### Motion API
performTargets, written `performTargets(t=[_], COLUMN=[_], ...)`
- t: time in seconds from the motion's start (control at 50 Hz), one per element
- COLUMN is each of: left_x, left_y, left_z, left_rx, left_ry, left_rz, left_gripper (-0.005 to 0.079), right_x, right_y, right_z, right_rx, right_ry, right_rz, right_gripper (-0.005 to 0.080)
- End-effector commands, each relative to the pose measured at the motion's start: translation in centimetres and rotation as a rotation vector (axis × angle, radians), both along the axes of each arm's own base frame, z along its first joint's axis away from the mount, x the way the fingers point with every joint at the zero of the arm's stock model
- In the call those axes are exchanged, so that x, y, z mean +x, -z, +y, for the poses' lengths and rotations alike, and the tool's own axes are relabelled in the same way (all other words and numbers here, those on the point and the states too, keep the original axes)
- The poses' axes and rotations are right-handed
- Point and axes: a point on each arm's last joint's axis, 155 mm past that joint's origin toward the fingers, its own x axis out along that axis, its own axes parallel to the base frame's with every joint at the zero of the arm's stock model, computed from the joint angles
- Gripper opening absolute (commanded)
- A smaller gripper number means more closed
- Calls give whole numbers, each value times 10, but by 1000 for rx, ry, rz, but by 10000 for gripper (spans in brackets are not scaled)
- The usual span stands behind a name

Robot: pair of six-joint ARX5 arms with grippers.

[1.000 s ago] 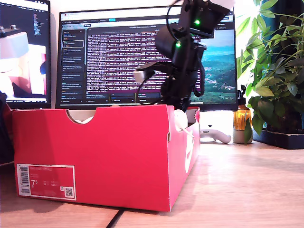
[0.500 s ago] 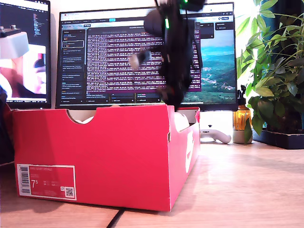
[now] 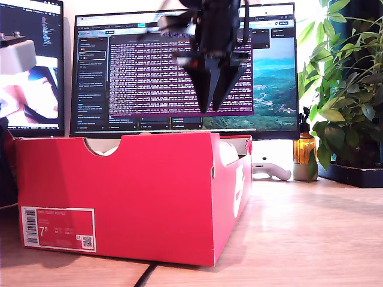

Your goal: Pack the white shoes by picking the first shoe and placing it inside the red shoebox, left side, then picking and rotating the second shoe and placing it in the shoebox

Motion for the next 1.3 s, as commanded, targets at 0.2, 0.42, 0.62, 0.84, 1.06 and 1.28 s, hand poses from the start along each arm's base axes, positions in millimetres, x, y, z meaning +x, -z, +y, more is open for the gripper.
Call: performTargets(t=[0.2,0.42,0.62,0.84,1.06,1.28], left_x=[0,-2,-13,-26,-21,-9], left_y=[-3,-6,-17,-35,-72,-97], left_z=[-6,1,10,16,18,20], left_rx=[-26,-48,-81,-177,-312,-421], left_ry=[5,-83,-159,-268,-341,-405], left_rz=[7,26,40,48,-56,-127], left_gripper=[-19,-19,-19,-19,-19,-19], right_x=[-8,12,16,13,13,7], right_y=[-15,-60,-87,-95,-109,-104], right_z=[-14,-57,-89,-115,-135,-182], right_rx=[67,51,76,65,68,13], right_ry=[196,335,398,438,483,607], right_rz=[38,-137,-190,-189,-224,-248], right_gripper=[-13,-13,-13,-13,-13,-13])
